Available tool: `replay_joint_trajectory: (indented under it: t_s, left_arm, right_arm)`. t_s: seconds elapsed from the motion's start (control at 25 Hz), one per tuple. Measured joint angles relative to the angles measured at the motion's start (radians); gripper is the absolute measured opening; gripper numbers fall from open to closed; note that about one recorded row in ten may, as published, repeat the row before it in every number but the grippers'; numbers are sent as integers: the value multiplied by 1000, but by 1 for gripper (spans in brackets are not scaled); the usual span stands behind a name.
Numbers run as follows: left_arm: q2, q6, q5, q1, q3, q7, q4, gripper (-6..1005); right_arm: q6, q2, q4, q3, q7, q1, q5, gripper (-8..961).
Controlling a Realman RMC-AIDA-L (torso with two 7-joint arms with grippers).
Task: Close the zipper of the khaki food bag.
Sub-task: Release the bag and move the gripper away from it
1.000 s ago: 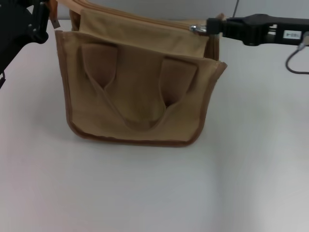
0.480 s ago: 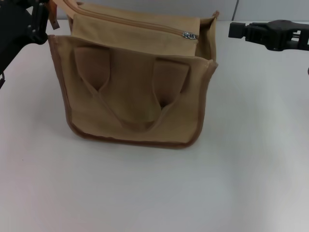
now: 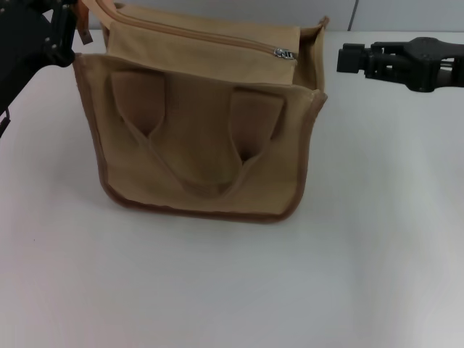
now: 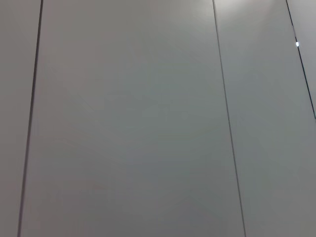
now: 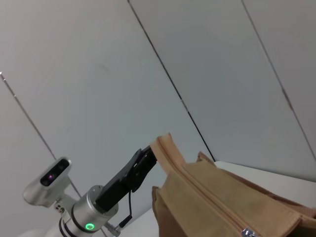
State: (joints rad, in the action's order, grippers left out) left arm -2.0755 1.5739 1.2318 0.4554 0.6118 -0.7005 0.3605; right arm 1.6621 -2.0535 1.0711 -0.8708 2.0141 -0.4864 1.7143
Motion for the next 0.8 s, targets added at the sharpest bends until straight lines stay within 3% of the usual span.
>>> replay_joint_trajectory:
  t_s: [0.16, 0.6, 0.8]
  left_arm:
    - [0, 0, 0, 0, 0, -8, 0, 122]
    - [2, -1, 2, -2, 0, -29, 0, 126]
    - [3, -3, -1, -3, -15, -58, 0, 128]
  right_arm:
    - [9, 0, -4, 1, -22, 0, -1, 164]
    - [11, 0, -5, 14, -28, 4, -2, 625]
    - [16, 1, -5, 14, -28, 5, -3, 718]
